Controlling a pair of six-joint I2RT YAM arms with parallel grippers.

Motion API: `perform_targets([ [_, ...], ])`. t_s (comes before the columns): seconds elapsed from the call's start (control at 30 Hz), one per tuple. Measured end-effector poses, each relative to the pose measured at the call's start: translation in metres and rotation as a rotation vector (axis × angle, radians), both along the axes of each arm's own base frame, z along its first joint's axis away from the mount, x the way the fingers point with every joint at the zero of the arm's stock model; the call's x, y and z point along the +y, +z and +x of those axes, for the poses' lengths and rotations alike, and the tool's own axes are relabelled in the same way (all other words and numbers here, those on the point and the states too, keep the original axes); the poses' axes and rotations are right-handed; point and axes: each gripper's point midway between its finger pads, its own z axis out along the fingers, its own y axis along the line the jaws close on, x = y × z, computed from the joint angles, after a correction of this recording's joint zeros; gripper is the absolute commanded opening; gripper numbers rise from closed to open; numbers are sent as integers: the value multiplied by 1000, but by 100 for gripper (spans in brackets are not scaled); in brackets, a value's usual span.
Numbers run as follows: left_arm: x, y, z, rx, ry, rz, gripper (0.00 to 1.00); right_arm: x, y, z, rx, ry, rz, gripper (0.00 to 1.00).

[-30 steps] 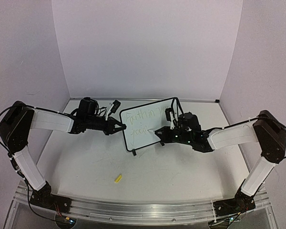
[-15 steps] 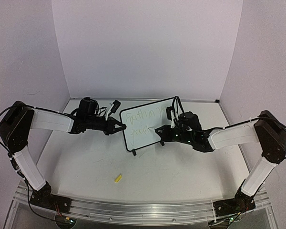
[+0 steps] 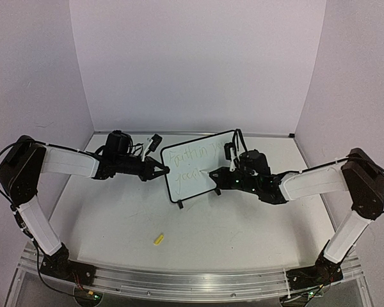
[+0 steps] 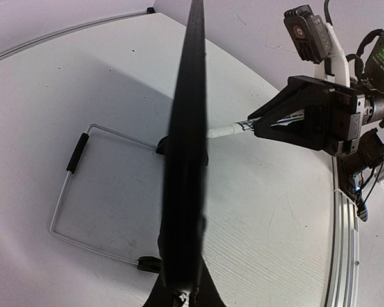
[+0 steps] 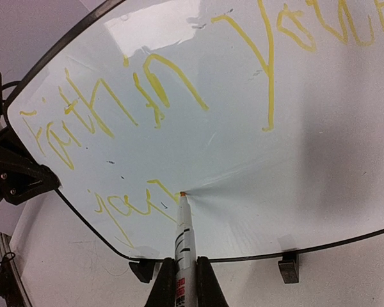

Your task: Write a sentence on the whiteboard

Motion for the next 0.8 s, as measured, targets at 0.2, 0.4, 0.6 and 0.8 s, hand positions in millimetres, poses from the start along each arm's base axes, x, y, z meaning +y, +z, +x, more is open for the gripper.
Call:
perform_targets([
  [0.2, 0, 0, 0, 0, -1, 0, 0, -3, 2, 1, -6, -14, -1, 0],
  [0.4, -2, 0, -2, -2, -6, 0, 0, -9, 3, -2, -5, -23, 2, 0],
  [0.6, -2, 0, -2, -2, -7, 1, 0, -13, 23, -9, -20, -17, 47, 0],
  [0.8, -2, 0, -2, -3, -8, 0, 0, -15, 25, -8, -23, -19, 50, 0],
])
